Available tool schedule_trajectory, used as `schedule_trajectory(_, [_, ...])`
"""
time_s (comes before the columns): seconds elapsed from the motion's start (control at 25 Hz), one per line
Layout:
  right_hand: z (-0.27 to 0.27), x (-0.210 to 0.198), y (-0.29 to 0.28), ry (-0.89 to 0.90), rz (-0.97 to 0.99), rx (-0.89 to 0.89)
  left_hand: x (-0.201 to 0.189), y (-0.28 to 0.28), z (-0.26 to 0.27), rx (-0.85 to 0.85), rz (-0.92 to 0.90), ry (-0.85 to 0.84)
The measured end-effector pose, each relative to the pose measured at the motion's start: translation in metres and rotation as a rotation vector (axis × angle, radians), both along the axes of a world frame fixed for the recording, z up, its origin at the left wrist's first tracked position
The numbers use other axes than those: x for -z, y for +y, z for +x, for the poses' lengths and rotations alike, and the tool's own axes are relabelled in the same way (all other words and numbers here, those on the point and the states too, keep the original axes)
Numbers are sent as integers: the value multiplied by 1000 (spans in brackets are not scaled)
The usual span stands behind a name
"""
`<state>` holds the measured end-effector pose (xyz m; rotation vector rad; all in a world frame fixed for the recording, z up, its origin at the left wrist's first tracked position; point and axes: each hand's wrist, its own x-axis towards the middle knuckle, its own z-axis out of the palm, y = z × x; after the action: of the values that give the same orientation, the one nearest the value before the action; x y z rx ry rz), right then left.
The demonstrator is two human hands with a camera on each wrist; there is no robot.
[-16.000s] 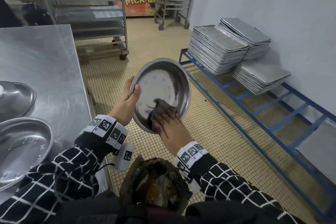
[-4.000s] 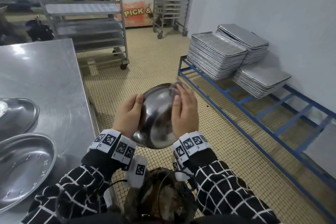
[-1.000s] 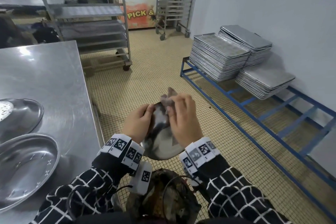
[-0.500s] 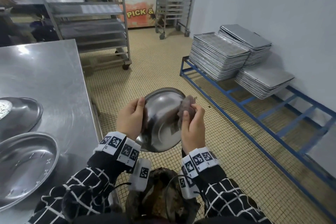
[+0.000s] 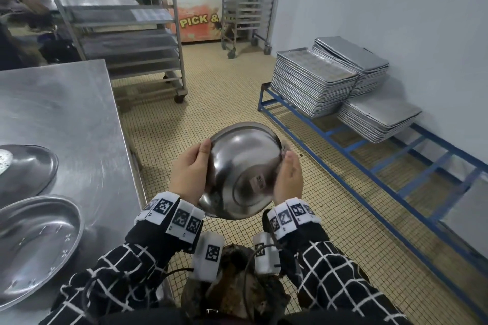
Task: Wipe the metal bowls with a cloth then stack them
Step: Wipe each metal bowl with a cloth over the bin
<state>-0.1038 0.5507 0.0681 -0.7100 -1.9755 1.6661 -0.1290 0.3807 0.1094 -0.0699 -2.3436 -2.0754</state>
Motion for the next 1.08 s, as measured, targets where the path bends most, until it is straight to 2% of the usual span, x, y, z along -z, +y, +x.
schedule_trajectory(0.08, [1, 13, 11, -84, -267, -39, 4, -4, -2, -7, 18, -11])
schedule_trajectory(0.12, [2, 19, 15, -116, -328, -50, 9, -7, -4, -4, 4, -8])
schedule_trajectory(0.2, [4, 20, 22, -157, -290, -54, 19, -13, -8, 28, -31, -13])
schedule_trajectory(0.32, [10, 1, 31, -170, -11, -97, 31, -18, -8, 104, -66, -46])
schedule_trajectory(0.44, [7, -17, 40, -161, 293, -290, 31, -15, -5, 235, -105, -27])
schedule_trajectory(0.52, [0, -24, 38, -196, 553, -441, 27, -10, -2, 335, -210, -7])
schedule_trajectory(0.64, [-7, -30, 30, -110, 814, -543, 21, -4, -2, 341, -321, 17])
schedule_trajectory(0.68, [-7, -30, 25, -62, 836, -519, 19, -2, -2, 311, -312, 15])
schedule_trajectory(0.76, [-4, -23, 14, 32, 880, -361, 19, 1, -2, 233, -264, 7])
schedule_trajectory(0.88, [2, -8, -5, 80, 1025, -157, 17, 6, 0, 104, -155, -80])
schedule_trajectory(0.96, [10, 4, -15, 85, 1049, -145, 18, 7, -1, 75, -115, -131])
schedule_trajectory(1.08, [24, 15, -33, 156, 1135, -228, 21, 8, -3, 76, -82, -135])
